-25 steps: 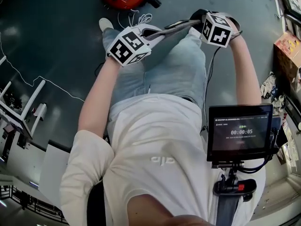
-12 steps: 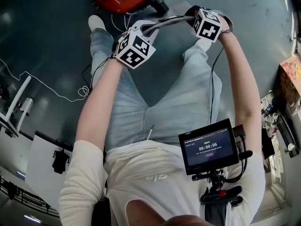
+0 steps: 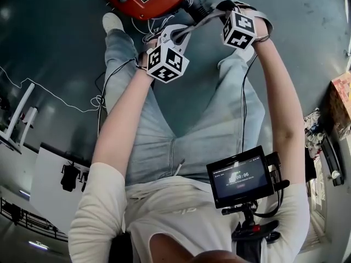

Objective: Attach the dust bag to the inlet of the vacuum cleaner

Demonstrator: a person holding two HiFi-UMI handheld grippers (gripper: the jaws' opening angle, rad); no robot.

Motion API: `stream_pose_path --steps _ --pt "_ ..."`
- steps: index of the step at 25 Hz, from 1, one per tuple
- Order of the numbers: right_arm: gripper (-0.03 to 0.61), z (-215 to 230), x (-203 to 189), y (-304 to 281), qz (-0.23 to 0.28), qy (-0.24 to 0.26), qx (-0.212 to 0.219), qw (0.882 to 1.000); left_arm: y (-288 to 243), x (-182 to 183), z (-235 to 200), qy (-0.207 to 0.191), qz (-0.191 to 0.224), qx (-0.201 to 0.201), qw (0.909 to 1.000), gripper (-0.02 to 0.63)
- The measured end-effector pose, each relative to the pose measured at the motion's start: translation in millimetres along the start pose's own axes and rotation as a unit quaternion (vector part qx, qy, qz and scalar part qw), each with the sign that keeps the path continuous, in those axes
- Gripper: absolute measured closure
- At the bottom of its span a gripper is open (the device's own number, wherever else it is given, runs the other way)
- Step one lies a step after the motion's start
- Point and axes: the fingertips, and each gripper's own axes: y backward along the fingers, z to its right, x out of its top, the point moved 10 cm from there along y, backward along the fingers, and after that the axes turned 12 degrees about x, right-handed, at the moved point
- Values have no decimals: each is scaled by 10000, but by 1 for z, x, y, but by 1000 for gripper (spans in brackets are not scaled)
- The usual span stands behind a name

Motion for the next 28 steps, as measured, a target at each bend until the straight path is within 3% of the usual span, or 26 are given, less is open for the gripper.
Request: stream_pose_path --steps 3,9,13,18,23,26,28 --pt "561 3 6 -5 -111 134 66 9998 2 5 2 -159 -57 -65 9998 597" --pt "561 -1 15 -11 244 -235 -127 9993 24 17 3 -1166 -42 545 9917 597" --pt "561 -7 15 -19 326 -370 -137 9987 28 27 2 -1397 -18 758 9873 597" --pt "561 -1 17 -23 437 -616 90 9971 25 30 -3 -1727 146 684 9825 597" --pt "560 2 19 3 239 -725 48 9971 12 -4 -9 -1413 236 302 9892 597" --pt "558 3 28 13 -60 -518 39 9986 0 -17 -16 -777 -54 -46 9969 597" --pt "558 6 26 9 -61 -483 65 9988 1 -5 -18 -573 -280 -173 9978 597"
